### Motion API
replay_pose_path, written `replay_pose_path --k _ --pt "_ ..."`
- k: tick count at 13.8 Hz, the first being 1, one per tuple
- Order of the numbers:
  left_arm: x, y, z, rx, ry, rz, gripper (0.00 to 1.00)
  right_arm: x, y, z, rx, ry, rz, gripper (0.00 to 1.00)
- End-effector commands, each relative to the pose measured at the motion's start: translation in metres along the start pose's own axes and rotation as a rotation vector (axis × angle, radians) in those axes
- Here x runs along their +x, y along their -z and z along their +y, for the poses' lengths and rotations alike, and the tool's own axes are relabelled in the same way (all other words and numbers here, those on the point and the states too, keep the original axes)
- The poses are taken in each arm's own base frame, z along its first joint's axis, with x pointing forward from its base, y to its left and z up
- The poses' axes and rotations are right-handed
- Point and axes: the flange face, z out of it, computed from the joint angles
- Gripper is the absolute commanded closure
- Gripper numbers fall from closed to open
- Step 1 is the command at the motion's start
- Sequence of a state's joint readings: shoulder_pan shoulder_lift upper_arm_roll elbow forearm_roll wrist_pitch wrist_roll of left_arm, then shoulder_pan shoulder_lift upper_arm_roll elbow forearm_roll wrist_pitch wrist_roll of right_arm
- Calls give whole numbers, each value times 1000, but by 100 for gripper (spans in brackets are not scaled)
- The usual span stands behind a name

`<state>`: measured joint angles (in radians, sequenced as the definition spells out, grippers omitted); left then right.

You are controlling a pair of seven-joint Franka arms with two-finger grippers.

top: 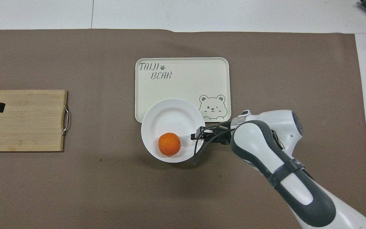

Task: Place orange and plate with both arms
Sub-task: 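Slide the plate with the right gripper onto the bear tray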

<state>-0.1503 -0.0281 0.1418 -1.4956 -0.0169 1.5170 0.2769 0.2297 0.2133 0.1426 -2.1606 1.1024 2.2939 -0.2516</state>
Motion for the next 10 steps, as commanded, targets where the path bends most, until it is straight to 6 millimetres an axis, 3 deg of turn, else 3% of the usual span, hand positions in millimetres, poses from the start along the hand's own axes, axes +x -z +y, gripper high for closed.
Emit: replay_pose_path --k 1,4,6,10 --pt "-3 7 -2 14 -8 -8 0 45 22 -7 -23 -35 23 100" --pt "-3 7 -2 14 -8 -8 0 88 35 -26 -104 -70 27 100" --pt "-4 7 -3 14 -7 -8 0 116 39 -27 -110 -78 49 100" --pt "-3 7 -2 14 -8 -8 0 146 13 -25 -93 -120 70 100"
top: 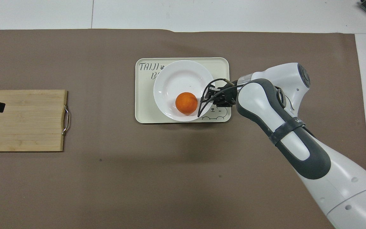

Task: Place orange and plate with both arms
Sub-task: 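Slide the plate with the right gripper onto the bear tray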

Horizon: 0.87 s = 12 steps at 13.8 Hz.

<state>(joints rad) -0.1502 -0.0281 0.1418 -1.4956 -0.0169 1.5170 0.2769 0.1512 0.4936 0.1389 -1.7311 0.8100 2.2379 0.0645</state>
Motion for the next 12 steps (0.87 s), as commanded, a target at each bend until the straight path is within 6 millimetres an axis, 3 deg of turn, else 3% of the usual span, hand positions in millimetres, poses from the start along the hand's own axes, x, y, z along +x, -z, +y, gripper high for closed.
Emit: replay_pose_path --k 1,5,8,9,10,11,12 --pt "-3 7 -2 14 -8 -8 0 29 -20 -6 8 -19 13 100" --pt "-4 7 -3 14 -7 -8 0 30 -34 -2 -1 -14 27 100" --pt "-4 7 -3 14 -7 -8 0 21 -50 -12 -5 0 54 100" --pt "-3 7 -2 14 -8 -8 0 18 -54 -13 -10 0 54 89" --pt "-3 7 -2 15 -8 -6 0 18 -54 -13 -14 8 55 10" --pt "-3 7 -2 14 -8 -8 0 21 -49 -11 -13 12 55 0" --pt "-4 7 -3 14 -7 -8 0 23 -45 -10 -12 16 61 0"
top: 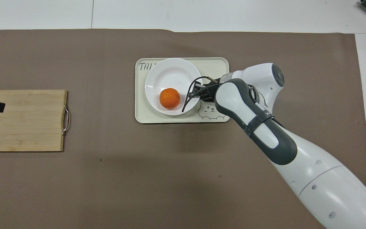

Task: Place orange and plate with both arms
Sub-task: 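Open the right gripper and lift away from the plate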

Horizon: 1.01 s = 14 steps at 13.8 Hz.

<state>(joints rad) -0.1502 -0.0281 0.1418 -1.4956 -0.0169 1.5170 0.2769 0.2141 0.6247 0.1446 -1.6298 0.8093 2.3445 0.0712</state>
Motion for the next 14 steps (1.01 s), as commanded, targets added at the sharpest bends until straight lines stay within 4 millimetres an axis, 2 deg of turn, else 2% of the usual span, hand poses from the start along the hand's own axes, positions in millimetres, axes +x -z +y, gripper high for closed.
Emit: replay_pose_path --k 1,3,7,9,11,14 --pt "-3 7 -2 14 -8 -8 0 9 14 0 -15 8 26 0" --pt "-3 7 -2 14 -8 -8 0 12 26 -4 -62 63 57 0" --pt "-3 7 -2 14 -8 -8 0 20 66 -9 -186 196 124 0" --pt "-4 7 -3 14 -7 -8 0 26 93 -7 -263 262 163 0" --pt "-3 7 -2 14 -8 -8 0 29 132 -10 -381 360 209 0" --pt "-3 7 -2 14 -8 -8 0 34 185 -2 -560 432 202 0"
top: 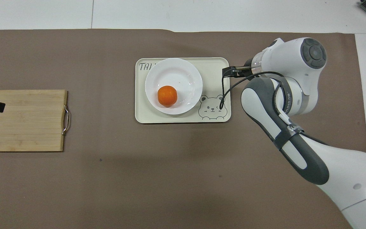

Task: Place orange and plate with both arms
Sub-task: 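Open the right gripper and lift away from the plate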

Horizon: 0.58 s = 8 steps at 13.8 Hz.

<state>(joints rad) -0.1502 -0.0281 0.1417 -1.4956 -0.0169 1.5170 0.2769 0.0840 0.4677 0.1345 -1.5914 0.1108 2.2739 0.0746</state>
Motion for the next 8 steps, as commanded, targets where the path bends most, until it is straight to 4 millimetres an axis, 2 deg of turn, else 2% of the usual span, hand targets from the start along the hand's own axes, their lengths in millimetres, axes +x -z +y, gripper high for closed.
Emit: replay_pose_path --k 1,3,6,8 --pt "-3 7 -2 14 -8 -8 0 1 45 31 -130 37 -38 0" --pt "-3 7 -2 14 -7 -8 0 -3 76 46 -212 105 -73 0" --pt "-3 7 -2 14 -8 -8 0 -16 123 82 -242 58 -129 0" --pt "-4 7 -3 14 -7 -8 0 -30 169 89 -243 11 -143 0"
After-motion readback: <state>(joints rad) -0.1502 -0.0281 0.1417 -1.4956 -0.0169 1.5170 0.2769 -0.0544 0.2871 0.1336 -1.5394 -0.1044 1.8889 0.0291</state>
